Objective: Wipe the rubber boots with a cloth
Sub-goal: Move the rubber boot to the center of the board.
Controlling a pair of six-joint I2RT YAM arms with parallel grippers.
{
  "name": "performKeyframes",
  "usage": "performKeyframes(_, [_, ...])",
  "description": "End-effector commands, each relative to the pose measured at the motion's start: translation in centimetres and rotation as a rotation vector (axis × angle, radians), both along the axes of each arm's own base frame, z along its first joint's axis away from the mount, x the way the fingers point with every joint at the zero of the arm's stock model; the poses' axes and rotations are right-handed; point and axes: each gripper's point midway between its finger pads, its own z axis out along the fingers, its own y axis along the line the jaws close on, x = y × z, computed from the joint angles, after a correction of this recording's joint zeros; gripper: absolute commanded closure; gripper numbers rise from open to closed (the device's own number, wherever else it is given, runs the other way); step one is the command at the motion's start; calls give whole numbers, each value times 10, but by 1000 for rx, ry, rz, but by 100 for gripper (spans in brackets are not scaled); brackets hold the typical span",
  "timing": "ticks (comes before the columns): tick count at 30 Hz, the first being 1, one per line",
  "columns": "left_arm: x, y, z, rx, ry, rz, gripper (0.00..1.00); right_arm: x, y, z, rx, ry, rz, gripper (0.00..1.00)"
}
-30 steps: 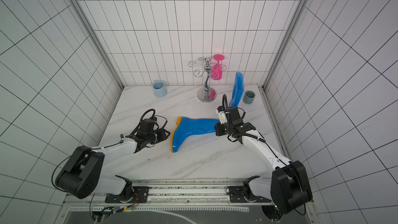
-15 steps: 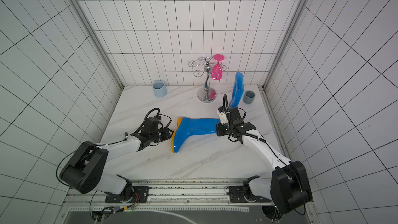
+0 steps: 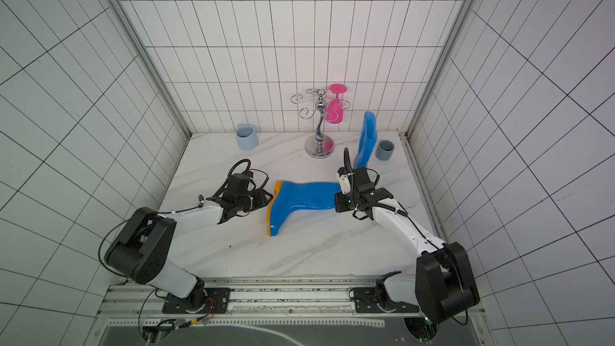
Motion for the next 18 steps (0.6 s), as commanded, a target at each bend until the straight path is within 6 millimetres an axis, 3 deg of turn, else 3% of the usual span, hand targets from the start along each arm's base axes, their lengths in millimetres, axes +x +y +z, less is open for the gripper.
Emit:
performKeyframes(1, [18, -9, 10, -33, -32, 0, 64, -7, -10, -4, -31, 44, -30, 100])
performKeyframes(5, [26, -12, 10, -42, -27, 0, 64, -5, -11, 5, -22, 21, -49, 100])
performKeyframes(13, [40, -9, 12, -49, -28, 11, 64, 5, -15, 17, -46, 0, -76, 88])
performKeyframes(18, [46, -8, 11, -59, -23, 11, 64, 15, -20, 12, -59, 6, -114, 74])
